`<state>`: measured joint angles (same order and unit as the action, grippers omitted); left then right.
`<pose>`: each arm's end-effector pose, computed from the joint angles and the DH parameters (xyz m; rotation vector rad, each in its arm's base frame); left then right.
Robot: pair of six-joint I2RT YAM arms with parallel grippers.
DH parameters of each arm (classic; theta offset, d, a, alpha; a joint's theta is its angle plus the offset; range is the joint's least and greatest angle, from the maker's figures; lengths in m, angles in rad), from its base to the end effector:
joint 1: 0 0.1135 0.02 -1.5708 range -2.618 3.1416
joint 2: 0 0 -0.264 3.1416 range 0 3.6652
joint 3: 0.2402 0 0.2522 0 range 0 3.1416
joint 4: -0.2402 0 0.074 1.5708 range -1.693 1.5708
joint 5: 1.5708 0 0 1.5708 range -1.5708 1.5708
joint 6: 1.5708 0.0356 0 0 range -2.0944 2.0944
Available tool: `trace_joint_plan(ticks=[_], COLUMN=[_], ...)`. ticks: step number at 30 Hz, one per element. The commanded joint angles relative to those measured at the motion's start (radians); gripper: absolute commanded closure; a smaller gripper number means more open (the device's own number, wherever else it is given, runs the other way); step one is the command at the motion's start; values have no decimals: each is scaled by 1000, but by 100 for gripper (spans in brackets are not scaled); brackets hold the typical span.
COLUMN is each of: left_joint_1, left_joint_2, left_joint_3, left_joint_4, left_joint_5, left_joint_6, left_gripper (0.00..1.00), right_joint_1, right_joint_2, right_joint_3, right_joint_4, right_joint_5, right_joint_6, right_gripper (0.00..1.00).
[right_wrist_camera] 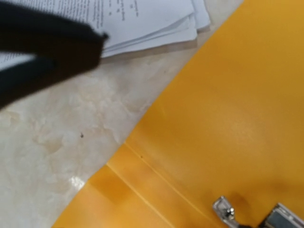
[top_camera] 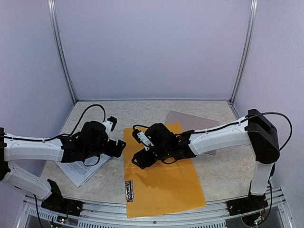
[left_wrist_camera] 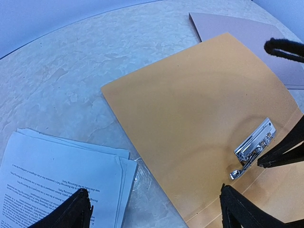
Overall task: Put the files into the folder
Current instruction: Pick up the file from the center of the board.
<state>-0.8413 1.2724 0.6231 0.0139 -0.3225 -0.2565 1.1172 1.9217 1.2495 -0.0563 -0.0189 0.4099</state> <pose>0.1820 -0.1867 0.2016 0.4557 2.1333 -0.2712 0.1841 0.3792 0.1829 -0.8531 2.2811 0.7710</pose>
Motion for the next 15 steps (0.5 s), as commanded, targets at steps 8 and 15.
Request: trace_joint_plan(ticks=[8,15], left_joint_1=[44,188], left_joint_2=[-90,-149], left_joint_3=[-8,16], left_joint_4=[-110,-292], left_joint_5=[-8,74], left_joint_6=[-101,-332], left_gripper=[8,5], right_joint_1=[7,-32], right_joint_2=[43,65], right_joint_3=[15,134], right_joint_4=[38,4], right_joint_5=[-30,-72], right_joint_6=[-28,-110], right_gripper=[29,23])
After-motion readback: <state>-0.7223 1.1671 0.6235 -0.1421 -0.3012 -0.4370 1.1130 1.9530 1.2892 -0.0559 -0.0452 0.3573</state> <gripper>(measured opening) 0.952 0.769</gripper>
